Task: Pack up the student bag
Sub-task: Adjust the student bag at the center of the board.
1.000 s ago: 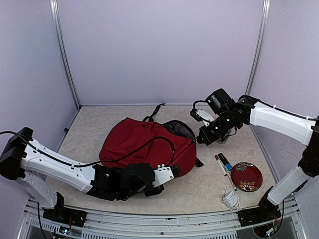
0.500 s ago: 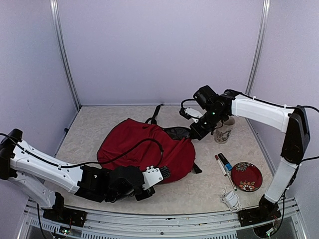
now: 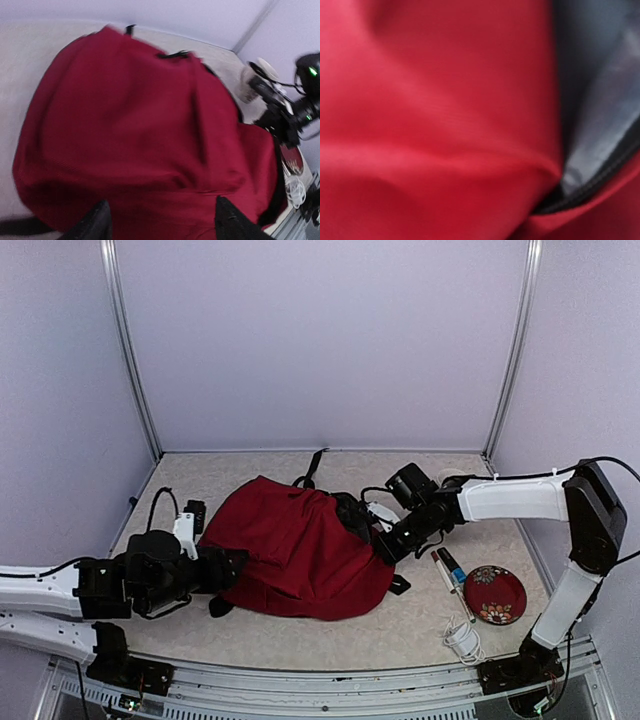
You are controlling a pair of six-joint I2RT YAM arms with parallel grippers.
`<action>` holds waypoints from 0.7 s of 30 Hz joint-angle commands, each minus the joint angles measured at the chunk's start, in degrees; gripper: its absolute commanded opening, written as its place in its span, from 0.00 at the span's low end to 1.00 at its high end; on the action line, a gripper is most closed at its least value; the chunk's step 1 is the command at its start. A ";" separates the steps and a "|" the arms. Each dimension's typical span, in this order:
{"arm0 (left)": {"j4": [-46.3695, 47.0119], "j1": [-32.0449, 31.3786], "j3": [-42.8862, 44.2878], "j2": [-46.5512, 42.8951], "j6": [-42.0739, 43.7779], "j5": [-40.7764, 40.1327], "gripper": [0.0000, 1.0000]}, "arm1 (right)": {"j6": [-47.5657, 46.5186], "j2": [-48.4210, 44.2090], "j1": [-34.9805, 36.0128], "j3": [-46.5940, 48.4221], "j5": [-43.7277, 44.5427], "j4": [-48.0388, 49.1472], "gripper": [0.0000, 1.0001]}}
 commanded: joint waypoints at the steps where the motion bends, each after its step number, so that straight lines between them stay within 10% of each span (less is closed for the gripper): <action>1: -8.52 11.06 -12.03 -9.01 -25.67 5.19 0.60 | 3.91 -0.59 5.12 -2.42 -4.47 4.59 0.00; 7: 0.99 21.73 -15.55 -8.36 -19.43 8.45 0.58 | 9.14 0.70 14.74 -1.73 -8.37 8.35 0.00; 21: 21.96 38.36 18.94 40.38 3.35 32.39 0.66 | 20.31 17.53 23.84 16.06 -12.94 30.04 0.00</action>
